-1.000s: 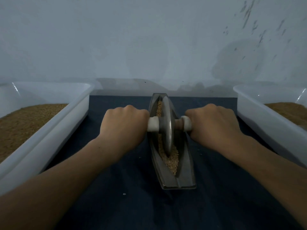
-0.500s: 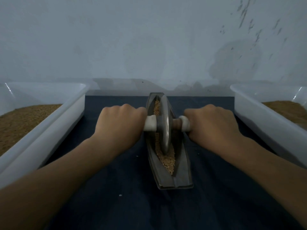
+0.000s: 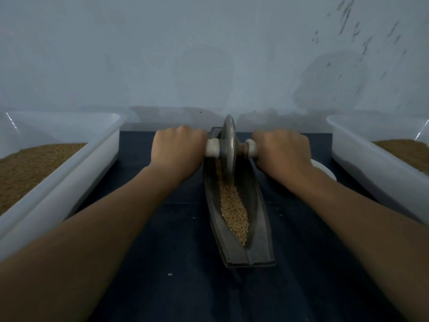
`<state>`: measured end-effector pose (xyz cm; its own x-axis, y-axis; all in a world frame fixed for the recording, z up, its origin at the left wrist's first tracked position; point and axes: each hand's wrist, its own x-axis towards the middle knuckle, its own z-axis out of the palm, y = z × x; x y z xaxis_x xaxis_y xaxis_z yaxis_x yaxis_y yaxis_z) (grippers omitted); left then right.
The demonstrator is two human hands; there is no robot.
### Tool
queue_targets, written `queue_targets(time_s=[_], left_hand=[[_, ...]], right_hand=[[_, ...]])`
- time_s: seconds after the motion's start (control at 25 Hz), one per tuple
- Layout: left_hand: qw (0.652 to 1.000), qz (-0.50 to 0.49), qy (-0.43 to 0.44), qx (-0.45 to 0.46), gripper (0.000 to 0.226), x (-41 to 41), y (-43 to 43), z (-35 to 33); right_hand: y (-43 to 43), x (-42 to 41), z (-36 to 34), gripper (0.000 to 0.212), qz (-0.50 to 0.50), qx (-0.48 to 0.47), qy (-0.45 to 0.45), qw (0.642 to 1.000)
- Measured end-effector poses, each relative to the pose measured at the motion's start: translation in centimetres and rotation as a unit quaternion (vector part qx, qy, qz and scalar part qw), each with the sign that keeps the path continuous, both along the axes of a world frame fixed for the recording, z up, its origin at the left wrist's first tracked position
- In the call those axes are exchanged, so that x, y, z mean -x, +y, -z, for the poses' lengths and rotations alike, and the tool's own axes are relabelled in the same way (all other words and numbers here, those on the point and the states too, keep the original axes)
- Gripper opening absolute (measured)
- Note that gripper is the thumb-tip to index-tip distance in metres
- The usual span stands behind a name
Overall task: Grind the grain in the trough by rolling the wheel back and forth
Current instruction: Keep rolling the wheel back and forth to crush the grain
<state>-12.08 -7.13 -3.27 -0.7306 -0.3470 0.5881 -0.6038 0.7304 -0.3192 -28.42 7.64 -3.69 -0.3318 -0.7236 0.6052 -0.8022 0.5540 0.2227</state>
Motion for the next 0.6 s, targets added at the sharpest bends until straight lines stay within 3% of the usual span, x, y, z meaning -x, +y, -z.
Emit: queue_targets(time_s=[0.2, 0.32, 0.4, 0.56, 0.6], left_hand=[[0.997, 0.060, -0.023, 0.034, 0.043, -5.0, 3.2, 0.4], [0.997, 0.069, -0.030, 0.032, 0.050, -6.1, 4.1, 0.0], [0.999, 0.040, -0.028, 0.024, 0.044, -4.8, 3.5, 0.2], [1.000, -0.008, 0.019, -0.008, 0.025, -0.6, 0.3, 0.9], [0.999, -0.015, 0.030, -0.020, 0.023, 0.1, -0.1, 0.8]], right_hand=[[5.9, -3.4, 0.4, 0.049, -0.034, -0.029, 0.034, 0.998], [7.5, -4.2, 0.2, 0.056, -0.030, -0.045, 0.013, 0.998], [6.4, -3.5, 0.4, 0.051, -0.006, -0.042, 0.001, 0.999], [0.7, -0.7, -0.3, 0.006, 0.025, -0.012, 0.016, 0.999], [-0.3, -0.4, -0.9, 0.005, 0.042, -0.022, 0.009, 0.999]])
